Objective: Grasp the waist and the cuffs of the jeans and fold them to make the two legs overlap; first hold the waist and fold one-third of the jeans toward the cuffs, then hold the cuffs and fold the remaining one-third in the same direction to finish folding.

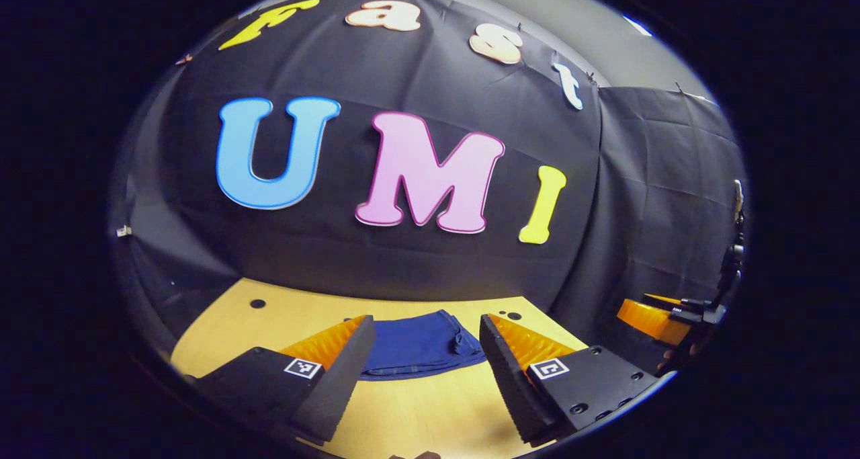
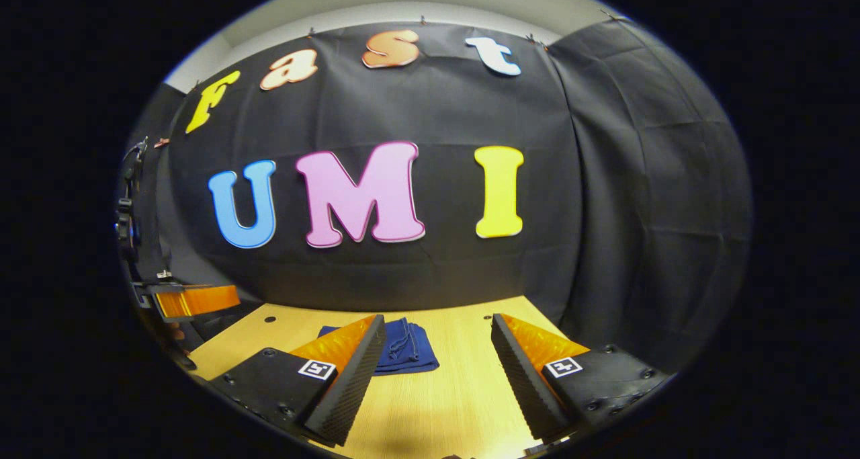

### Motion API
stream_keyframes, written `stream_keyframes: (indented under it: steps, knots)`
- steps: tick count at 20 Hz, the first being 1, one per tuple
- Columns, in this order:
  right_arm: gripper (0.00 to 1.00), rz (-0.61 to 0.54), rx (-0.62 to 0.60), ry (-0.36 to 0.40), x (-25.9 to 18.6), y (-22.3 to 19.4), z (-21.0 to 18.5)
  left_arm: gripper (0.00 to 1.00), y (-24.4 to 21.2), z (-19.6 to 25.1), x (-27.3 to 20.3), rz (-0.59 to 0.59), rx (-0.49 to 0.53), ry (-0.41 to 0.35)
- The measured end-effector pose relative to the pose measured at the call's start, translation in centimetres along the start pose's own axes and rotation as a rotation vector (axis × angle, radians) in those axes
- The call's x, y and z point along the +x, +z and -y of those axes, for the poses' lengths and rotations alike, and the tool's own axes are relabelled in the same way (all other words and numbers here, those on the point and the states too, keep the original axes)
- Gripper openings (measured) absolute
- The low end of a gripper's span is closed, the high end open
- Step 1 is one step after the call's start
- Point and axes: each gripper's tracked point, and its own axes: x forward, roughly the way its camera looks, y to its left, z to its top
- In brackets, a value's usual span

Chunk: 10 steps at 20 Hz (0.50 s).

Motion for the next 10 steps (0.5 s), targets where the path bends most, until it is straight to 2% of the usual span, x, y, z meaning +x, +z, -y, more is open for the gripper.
stream_keyframes:
  steps: [3, 6, 7, 10]
  knots:
    - [0.96, 0.06, -0.04, 0.02, -3.4, 2.8, -1.9, 0.96, 1.9, -1.5, -5.8, 0.057, 0.042, 0.052]
    - [1.0, 0.08, -0.05, 0.041, -6.5, 4.1, -3.7, 0.96, 2.1, -2.0, -10.7, 0.07, 0.041, 0.084]
    - [0.96, 0.082, -0.053, 0.043, -7.4, 4.3, -4.1, 0.96, 1.9, -2.1, -11.9, 0.071, 0.037, 0.094]
    - [0.96, 0.066, -0.047, 0.052, -9.9, 3.4, -5.3, 0.96, 1.2, -2.5, -14.4, 0.079, 0.038, 0.134]
